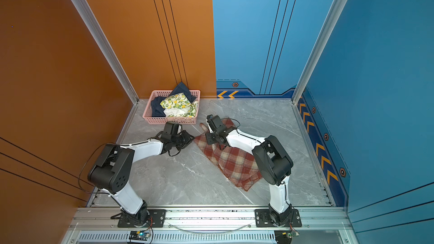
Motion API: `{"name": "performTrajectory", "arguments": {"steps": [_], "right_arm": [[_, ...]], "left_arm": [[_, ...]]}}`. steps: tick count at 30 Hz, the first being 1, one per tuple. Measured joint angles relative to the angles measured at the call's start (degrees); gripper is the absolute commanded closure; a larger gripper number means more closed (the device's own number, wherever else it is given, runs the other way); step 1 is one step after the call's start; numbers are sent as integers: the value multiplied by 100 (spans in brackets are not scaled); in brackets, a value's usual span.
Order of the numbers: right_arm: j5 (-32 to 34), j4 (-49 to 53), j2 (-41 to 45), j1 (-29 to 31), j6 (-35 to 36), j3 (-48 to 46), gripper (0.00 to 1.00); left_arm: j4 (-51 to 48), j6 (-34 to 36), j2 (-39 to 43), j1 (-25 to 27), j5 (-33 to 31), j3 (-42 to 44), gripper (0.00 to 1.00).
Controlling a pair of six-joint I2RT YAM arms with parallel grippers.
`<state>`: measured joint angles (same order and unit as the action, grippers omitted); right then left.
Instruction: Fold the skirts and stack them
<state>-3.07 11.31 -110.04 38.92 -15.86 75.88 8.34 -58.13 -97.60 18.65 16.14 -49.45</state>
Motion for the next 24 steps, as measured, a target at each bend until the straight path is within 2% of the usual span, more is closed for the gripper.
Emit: {"name": "performTrajectory", "arguments": {"steps": [7,12,13,14,16,24], "right_arm": [[0,0,0,68,-63,-33,100],[9,0,0,138,-68,-35,100],[11,0,0,177,-68,-35,100],[9,0,0,214,-68,-35,100],[9,0,0,273,-68,-37,100],[28,2,0,417,-46,-85,100]], "left_arm": [[11,4,-46,22,0,-7,72],[24,96,-413,66,-13,-90,74],[22,127,-479,74,-28,-103,76],[22,151,-533,76,-46,-109,81],[44,214,-612,83,-74,-140,100],[98,269,-734,87,-201,-238,100]]}}
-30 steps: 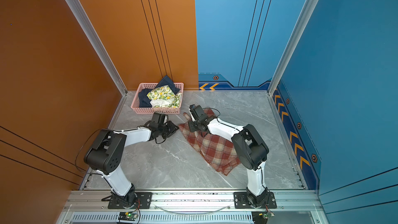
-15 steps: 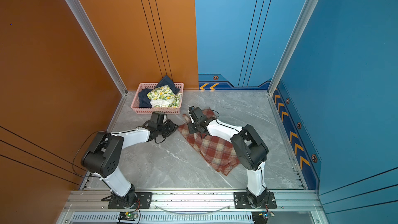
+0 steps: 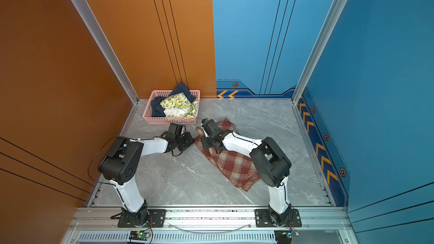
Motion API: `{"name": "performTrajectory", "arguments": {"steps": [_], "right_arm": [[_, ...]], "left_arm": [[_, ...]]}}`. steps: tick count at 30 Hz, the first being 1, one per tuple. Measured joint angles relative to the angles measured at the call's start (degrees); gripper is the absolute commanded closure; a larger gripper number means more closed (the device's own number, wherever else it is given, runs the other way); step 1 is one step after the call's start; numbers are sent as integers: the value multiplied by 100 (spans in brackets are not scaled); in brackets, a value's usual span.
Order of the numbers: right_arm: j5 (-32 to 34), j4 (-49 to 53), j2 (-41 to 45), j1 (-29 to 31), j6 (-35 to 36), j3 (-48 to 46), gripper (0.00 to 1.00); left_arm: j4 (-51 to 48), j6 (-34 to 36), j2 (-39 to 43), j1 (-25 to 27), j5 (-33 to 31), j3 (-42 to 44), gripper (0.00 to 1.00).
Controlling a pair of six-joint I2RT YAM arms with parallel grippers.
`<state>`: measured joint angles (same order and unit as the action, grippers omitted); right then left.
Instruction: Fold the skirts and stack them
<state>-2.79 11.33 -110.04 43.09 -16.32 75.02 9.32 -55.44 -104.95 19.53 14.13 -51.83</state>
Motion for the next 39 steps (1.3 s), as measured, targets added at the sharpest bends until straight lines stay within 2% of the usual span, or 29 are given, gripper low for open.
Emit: {"name": "performTrajectory", "arguments": {"steps": [24,35,37,39], "right_arm": [[-7,20,330,378,297,-295,100],[-315,-48,-251,494,140,-295,100],[-341,-48,-282,494,127,-295,89],[-376,-61,-282,494,120,-295,70]], "left_arm": [[192,-122,4,-247,-15,107,100],[358,-273,136,-391,-9,337,100],[363,-302,186,-426,-4,400,100],[365,-326,247,-450,-2,472,100]]}}
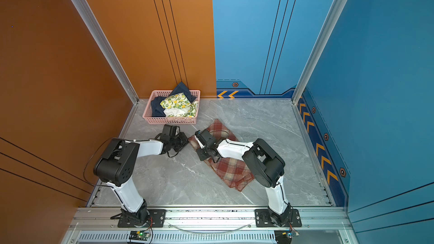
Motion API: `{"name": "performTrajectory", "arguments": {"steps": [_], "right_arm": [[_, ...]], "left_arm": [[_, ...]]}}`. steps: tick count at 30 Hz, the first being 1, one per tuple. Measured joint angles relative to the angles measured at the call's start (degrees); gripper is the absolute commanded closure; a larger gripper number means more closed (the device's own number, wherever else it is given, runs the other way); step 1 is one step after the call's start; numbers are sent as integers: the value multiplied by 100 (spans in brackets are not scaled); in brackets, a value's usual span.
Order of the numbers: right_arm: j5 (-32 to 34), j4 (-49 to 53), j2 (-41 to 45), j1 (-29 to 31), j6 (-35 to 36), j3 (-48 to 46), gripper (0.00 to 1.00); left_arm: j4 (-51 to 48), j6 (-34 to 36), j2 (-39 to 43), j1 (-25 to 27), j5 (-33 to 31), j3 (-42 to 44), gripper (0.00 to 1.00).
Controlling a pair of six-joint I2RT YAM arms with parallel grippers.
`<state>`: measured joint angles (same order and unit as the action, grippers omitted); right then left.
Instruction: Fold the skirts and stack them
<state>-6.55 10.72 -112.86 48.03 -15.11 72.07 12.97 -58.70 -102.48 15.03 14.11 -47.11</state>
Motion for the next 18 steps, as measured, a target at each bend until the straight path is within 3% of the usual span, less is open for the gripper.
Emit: {"name": "performTrajectory", "arguments": {"steps": [3,7,13,18], "right_arm": [[-87,-4,2,-2,-55,0,49],[-146,-7,42,-2,-192,0,33],[-94,-155,752,-72,-490,-361,27],[339,-286,1703,-275,-1034,-949,25]], "left_arm": [[15,-57,85,-9,2,107,100],[35,-118,258,-24,0,323,100],[98,-278,686,-151,-17,828,100],[162,-446,1207,-184,-98,1399,100]]}}
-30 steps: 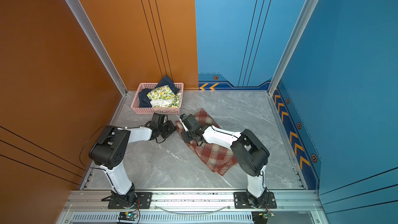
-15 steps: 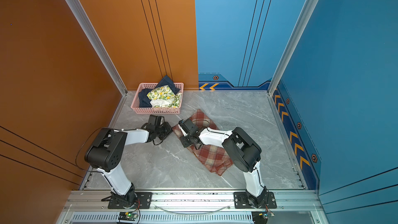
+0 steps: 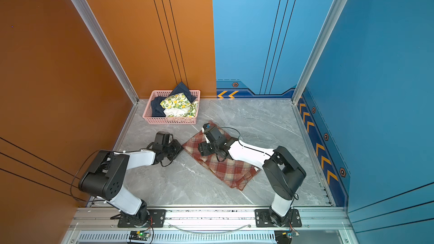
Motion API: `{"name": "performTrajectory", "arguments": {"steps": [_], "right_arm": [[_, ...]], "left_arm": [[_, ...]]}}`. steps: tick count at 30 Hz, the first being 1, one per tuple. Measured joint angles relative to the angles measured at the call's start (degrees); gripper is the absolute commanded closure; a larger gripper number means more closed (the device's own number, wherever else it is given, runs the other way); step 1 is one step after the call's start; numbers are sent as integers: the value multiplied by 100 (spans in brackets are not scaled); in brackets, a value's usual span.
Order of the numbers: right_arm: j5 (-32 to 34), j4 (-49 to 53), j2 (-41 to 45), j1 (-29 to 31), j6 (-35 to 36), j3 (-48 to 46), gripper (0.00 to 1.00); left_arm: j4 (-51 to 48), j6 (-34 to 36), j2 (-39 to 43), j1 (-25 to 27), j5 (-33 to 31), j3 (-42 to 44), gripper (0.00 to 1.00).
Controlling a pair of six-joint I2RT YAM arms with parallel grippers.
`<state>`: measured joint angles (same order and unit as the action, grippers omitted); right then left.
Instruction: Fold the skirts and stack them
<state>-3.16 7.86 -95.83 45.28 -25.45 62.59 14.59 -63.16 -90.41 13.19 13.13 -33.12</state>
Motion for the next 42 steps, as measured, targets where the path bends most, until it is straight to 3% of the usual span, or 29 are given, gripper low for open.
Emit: {"name": "performTrajectory", "arguments": {"steps": [6,13,18,25,29,32,37,42], "right_arm": [[597,63,809,-511,-909,-984,25],[756,254,726,-892,-1370,-1414,25],[682,262,-57,-973,-1377,-1054,25],[483,199,-1231,-1088,-1156,310,25],[313,256,-1875,-1172,-861,1257,24],[190,291,-2002,-1250,-662,1644,23],[166,337,-1556,-1537,-520,1637,22],[264,365,-341,-1705,-647,798,22]], "left_arm": [[133,-249,903,-116,-186,894,100],[-330,-221,1801,-111,-319,1102,100],[-837,-61,2391,-22,-481,1252,100],[-1768,166,2997,94,-671,1471,100],[-2308,271,3224,258,-680,1471,71],[-2776,374,3488,339,-710,1467,55],[-3703,544,4159,339,-918,1340,55],[-4245,715,4690,319,-1263,1152,60]]}}
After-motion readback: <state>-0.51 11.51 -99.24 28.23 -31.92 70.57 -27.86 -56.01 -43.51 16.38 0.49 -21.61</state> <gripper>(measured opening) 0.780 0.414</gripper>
